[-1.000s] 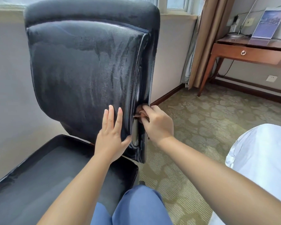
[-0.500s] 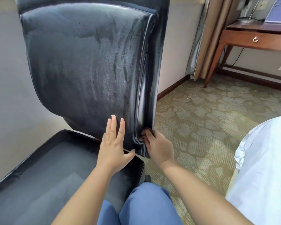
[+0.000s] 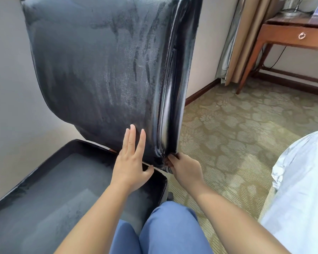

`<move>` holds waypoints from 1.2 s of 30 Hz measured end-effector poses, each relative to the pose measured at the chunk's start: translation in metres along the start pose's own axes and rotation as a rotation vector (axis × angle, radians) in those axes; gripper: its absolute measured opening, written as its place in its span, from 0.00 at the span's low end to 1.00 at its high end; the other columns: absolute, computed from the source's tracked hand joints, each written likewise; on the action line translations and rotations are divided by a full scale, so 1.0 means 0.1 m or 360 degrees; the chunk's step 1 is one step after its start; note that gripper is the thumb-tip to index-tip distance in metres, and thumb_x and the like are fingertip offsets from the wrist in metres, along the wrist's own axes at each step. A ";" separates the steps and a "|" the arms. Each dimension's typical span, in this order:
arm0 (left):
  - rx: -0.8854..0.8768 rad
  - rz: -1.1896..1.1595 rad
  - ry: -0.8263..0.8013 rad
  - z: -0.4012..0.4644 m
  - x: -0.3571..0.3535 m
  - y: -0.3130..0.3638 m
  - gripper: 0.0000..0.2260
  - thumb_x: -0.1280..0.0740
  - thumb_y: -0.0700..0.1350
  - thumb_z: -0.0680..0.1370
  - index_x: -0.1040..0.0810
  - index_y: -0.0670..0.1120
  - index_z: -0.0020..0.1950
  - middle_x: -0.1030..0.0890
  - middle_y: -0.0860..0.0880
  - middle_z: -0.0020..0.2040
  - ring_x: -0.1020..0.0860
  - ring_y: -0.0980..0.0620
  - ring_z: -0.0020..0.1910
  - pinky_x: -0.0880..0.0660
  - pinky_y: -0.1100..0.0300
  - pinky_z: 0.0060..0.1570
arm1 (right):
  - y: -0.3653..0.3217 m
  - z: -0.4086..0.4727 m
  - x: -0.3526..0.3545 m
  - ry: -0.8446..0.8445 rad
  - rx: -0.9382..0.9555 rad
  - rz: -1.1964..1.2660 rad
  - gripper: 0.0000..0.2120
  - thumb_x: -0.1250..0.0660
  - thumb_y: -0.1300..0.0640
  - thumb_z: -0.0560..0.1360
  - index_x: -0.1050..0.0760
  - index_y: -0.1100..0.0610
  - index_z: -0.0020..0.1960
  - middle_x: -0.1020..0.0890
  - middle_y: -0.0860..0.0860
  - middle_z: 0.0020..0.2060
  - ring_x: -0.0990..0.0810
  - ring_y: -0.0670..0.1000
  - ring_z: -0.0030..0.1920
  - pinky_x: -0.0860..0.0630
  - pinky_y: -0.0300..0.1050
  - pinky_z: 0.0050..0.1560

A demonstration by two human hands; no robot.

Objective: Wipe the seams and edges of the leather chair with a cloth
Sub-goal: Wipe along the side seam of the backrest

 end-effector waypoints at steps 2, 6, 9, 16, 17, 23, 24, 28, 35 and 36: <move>0.0017 0.0003 -0.0012 -0.01 0.02 0.02 0.53 0.30 0.51 0.71 0.75 0.57 0.72 0.72 0.50 0.75 0.69 0.52 0.76 0.42 0.60 0.70 | -0.01 0.03 0.10 0.0082 0.0038 0.0023 0.11 0.24 0.57 0.65 0.21 0.52 0.46 0.21 0.50 0.35 0.22 0.55 0.29 0.40 0.39 0.23; 0.0073 0.0037 -0.0092 -0.03 0.06 0.07 0.51 0.31 0.51 0.72 0.75 0.53 0.71 0.76 0.51 0.73 0.70 0.52 0.75 0.36 0.59 0.68 | 0.00 0.13 0.47 0.0314 0.0086 0.0158 0.09 0.31 0.56 0.70 0.20 0.54 0.51 0.20 0.50 0.37 0.21 0.55 0.32 0.31 0.41 0.22; 0.0075 0.0085 -0.0161 -0.04 0.12 0.10 0.52 0.31 0.49 0.72 0.77 0.53 0.69 0.78 0.51 0.71 0.68 0.49 0.77 0.36 0.56 0.70 | -0.05 0.20 0.78 0.0445 0.0120 0.0249 0.16 0.42 0.52 0.72 0.20 0.55 0.52 0.20 0.50 0.38 0.21 0.54 0.33 0.27 0.43 0.23; -0.0004 0.0091 -0.0155 -0.08 0.43 0.22 0.48 0.32 0.40 0.72 0.65 0.52 0.78 0.66 0.52 0.78 0.44 0.49 0.77 0.34 0.57 0.67 | -0.23 0.20 1.31 0.0645 0.0216 0.0452 0.17 0.41 0.51 0.71 0.22 0.56 0.54 0.20 0.50 0.42 0.21 0.52 0.35 0.26 0.40 0.27; -0.0025 0.0080 -0.0138 -0.07 0.47 0.25 0.48 0.32 0.39 0.72 0.64 0.52 0.78 0.65 0.52 0.79 0.44 0.50 0.76 0.34 0.58 0.66 | -0.26 0.18 1.34 0.0652 0.0229 0.0486 0.16 0.41 0.51 0.71 0.22 0.56 0.54 0.20 0.50 0.42 0.21 0.51 0.34 0.26 0.39 0.27; -0.0011 0.0084 -0.0119 -0.08 0.50 0.26 0.45 0.33 0.35 0.72 0.61 0.47 0.79 0.64 0.54 0.78 0.43 0.51 0.76 0.30 0.59 0.63 | -0.39 0.12 1.23 0.0526 0.0227 0.0516 0.16 0.35 0.45 0.71 0.22 0.53 0.53 0.22 0.49 0.41 0.23 0.51 0.30 0.32 0.36 0.25; -0.0005 0.0081 -0.0118 -0.08 0.49 0.25 0.45 0.33 0.35 0.72 0.61 0.46 0.79 0.65 0.54 0.78 0.44 0.51 0.76 0.30 0.59 0.63 | -0.38 0.12 1.21 0.0524 0.0224 0.0507 0.18 0.36 0.42 0.71 0.21 0.53 0.53 0.22 0.49 0.40 0.24 0.50 0.29 0.32 0.36 0.24; -0.0037 0.0111 -0.0061 -0.07 0.45 0.22 0.44 0.34 0.34 0.72 0.59 0.44 0.79 0.67 0.55 0.76 0.42 0.50 0.75 0.31 0.60 0.64 | -0.35 0.11 1.08 0.0533 0.0186 0.0427 0.18 0.39 0.42 0.74 0.20 0.55 0.47 0.23 0.51 0.36 0.26 0.51 0.26 0.35 0.36 0.22; -0.0043 0.0175 0.0002 -0.08 0.24 0.00 0.46 0.30 0.30 0.61 0.45 0.37 0.77 0.46 0.42 0.79 0.33 0.42 0.70 0.25 0.50 0.60 | -0.32 0.11 0.77 0.0461 -0.0161 0.0523 0.11 0.36 0.48 0.72 0.27 0.56 0.39 0.26 0.51 0.33 0.30 0.51 0.25 0.44 0.34 0.21; -0.0040 0.0170 0.0011 -0.07 0.22 -0.01 0.47 0.29 0.30 0.60 0.45 0.37 0.77 0.45 0.41 0.78 0.35 0.42 0.70 0.25 0.50 0.60 | -0.31 0.10 0.70 0.0409 -0.0169 0.0502 0.10 0.33 0.50 0.72 0.27 0.56 0.40 0.26 0.51 0.33 0.30 0.52 0.26 0.45 0.34 0.22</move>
Point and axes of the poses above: each hand's wrist, its own z-axis towards the middle knuckle, its own x-axis out of the back of the hand, y = z × x, the point moved 9 cm from there along z, towards the middle knuckle
